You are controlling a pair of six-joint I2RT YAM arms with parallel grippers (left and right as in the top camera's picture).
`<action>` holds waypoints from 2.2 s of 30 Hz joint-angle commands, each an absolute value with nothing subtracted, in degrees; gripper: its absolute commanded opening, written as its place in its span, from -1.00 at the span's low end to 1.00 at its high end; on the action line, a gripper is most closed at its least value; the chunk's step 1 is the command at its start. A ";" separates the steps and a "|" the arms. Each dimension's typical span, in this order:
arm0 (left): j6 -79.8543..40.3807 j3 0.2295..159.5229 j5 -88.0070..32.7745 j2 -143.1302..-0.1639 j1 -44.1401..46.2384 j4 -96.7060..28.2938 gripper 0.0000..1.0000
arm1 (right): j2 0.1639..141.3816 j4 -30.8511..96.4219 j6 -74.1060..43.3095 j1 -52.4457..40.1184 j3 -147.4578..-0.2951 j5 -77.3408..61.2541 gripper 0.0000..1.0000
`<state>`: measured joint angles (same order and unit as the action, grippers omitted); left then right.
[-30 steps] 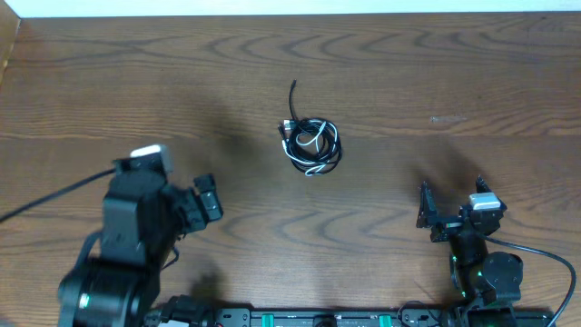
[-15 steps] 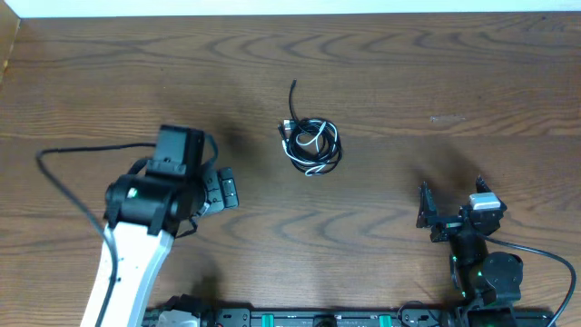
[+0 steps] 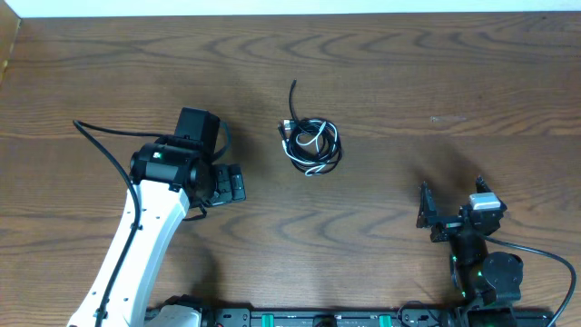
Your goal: Untangle cables
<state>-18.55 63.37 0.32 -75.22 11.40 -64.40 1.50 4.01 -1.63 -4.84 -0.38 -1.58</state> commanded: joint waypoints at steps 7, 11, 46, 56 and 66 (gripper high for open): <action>-17.85 64.10 0.43 -75.24 11.27 -63.16 0.96 | 1.52 4.27 -0.78 -5.30 -0.34 -1.67 0.98; -17.85 64.10 0.43 -75.24 11.27 -63.07 0.96 | 1.52 4.27 -0.78 -5.30 -0.34 -1.67 0.98; -17.82 64.10 0.43 -75.24 11.27 -61.93 0.95 | 1.52 4.27 -0.78 -5.30 -0.36 -1.67 0.99; -17.82 64.10 0.43 -75.24 11.27 -61.91 0.95 | 1.52 4.29 -0.78 -5.30 -0.34 -1.67 0.98; -17.82 64.10 0.43 -75.24 11.27 -61.91 0.96 | 1.52 4.29 -0.75 -5.30 -0.34 -1.67 0.98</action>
<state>-18.15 63.37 0.32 -75.22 11.40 -61.69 1.50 4.01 -1.63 -4.84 -0.36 -1.61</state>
